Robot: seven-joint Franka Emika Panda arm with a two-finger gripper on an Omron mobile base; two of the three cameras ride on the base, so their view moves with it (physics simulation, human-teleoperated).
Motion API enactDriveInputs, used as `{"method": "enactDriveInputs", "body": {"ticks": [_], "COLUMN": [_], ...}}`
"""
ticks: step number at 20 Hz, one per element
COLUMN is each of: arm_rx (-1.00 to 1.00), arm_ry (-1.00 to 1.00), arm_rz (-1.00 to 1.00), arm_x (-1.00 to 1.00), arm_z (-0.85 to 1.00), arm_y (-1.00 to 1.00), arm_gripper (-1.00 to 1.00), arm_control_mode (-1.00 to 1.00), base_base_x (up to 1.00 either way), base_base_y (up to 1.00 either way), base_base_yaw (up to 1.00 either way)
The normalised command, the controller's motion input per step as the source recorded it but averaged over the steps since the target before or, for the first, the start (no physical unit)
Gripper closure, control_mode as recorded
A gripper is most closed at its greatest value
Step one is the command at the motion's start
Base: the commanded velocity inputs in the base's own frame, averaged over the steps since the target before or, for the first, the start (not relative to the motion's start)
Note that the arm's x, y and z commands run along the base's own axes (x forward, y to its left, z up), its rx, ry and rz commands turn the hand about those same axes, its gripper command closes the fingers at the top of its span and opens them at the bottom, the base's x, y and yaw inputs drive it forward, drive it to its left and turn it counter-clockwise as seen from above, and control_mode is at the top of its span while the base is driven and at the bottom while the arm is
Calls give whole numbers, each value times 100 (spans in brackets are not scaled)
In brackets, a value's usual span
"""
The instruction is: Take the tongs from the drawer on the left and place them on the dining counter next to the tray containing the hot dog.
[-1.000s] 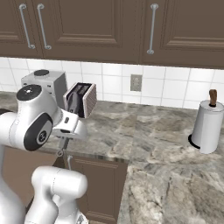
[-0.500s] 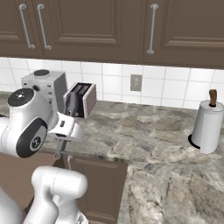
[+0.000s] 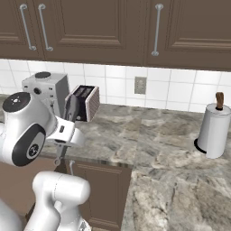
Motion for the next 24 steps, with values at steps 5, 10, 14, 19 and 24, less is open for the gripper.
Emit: {"method": "enactDriveInputs", "body": {"ticks": [5, 10, 14, 19, 24], "arm_rx": [0, 0, 0, 0, 0], "arm_ry": [0, 0, 0, 0, 0], "arm_rz": [0, 0, 0, 0, 0], "arm_x": [-1, 0, 0, 0, 0], "arm_z": [1, 0, 0, 0, 0], "arm_y": [0, 0, 0, 0, 0], "arm_gripper": [100, 100, 100, 100, 100], "arm_control_mode": [100, 100, 100, 100, 100], "base_base_x": [0, -13, -55, -56, -46], "base_base_y": [0, 0, 0, 0, 0], "base_base_yaw": [0, 0, 0, 0, 0]}}
